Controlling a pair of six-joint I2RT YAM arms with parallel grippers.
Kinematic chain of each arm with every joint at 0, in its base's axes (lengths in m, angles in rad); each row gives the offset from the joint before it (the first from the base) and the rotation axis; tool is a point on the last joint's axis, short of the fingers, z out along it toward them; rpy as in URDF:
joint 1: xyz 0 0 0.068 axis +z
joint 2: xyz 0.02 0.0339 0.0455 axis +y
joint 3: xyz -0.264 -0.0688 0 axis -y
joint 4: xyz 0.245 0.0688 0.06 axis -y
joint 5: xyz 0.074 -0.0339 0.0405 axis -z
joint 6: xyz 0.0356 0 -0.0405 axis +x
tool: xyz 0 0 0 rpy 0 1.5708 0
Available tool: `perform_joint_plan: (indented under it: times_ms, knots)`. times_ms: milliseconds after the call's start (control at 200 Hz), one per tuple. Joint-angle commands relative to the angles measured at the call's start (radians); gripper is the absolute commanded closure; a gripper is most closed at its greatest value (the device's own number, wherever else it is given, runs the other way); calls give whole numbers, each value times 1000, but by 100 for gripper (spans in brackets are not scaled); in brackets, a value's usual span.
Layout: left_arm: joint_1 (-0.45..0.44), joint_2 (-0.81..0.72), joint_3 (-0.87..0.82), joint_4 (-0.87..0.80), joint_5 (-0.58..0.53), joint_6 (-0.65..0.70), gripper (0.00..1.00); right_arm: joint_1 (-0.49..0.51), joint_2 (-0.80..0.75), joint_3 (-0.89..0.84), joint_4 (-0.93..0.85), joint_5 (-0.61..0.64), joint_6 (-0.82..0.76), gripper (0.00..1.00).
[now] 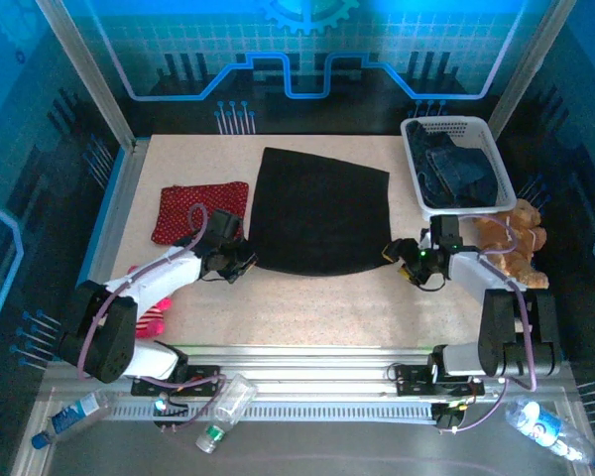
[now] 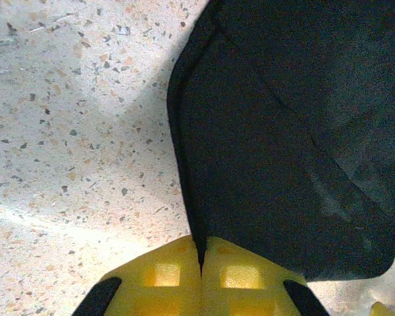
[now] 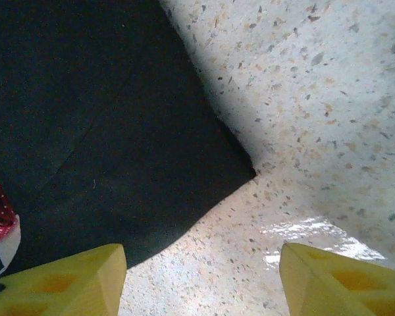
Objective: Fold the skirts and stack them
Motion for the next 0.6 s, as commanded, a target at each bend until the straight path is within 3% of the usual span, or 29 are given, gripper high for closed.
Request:
perform_joint_plan:
  times_ms: [0,595]
  knots:
    - [-1,-16,10,-26,-11,8,100,-8,31,-16,59,-20,49,38]
    - [-1,-21,-13,-15,-3,-4,100,17,162,8,200,-1,93,57]
